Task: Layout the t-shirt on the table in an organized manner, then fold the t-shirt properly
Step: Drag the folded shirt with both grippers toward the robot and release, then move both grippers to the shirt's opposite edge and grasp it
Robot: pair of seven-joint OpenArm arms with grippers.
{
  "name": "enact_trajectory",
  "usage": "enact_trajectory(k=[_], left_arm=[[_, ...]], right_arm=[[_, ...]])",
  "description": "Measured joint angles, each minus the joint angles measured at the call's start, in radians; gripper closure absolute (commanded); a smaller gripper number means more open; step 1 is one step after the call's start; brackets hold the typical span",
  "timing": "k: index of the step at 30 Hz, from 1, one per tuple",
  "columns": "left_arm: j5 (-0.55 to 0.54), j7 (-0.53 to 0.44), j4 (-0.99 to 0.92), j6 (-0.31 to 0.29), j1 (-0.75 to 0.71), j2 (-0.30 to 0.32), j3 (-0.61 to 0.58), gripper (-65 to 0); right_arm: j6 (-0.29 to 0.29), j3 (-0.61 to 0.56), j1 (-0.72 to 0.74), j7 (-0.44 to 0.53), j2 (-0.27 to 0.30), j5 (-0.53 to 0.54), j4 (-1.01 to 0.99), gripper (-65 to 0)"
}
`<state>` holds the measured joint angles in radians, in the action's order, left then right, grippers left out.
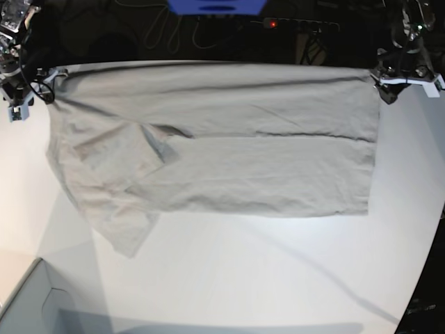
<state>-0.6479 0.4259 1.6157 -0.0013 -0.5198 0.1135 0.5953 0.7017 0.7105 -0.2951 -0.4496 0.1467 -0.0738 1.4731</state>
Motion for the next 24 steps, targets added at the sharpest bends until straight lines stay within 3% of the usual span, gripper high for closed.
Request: enact_trajectory(k=[7, 14, 18, 21, 24], left_arm=[[0.000, -0.007, 0.028, 0.005, 0.072, 0.003, 0.017, -34.1], [0.008, 0.026, 0.023, 0.004, 0.215, 0.002, 0.014, -34.2], [0.011, 0.122, -0.010, 0.002, 0.324, 0.001, 0.017, -34.2], [0.009, 0.157, -0.064, -0.002, 0.417, 0.016, 0.011, -34.2], [0.013, 0.163, -0.137, 0.000, 0.496, 0.031, 0.011, -34.2]], right_arm=[[-0.001, 0.050, 0.006, -0.011, -0.013, -0.001, 0.114, -31.9], [-0.002, -0.113, 0.193, -0.009, 0.009, 0.003, 0.093, -31.9], [0.000, -0.187, 0.390, -0.012, 0.029, -0.082, -0.089, -31.9], [-0.003, -0.195, 0.575, -0.002, 0.043, -0.213, -0.333, -32.5], [-0.006, -0.182, 0.717, -0.002, 0.074, -0.274, -0.588, -34.9]])
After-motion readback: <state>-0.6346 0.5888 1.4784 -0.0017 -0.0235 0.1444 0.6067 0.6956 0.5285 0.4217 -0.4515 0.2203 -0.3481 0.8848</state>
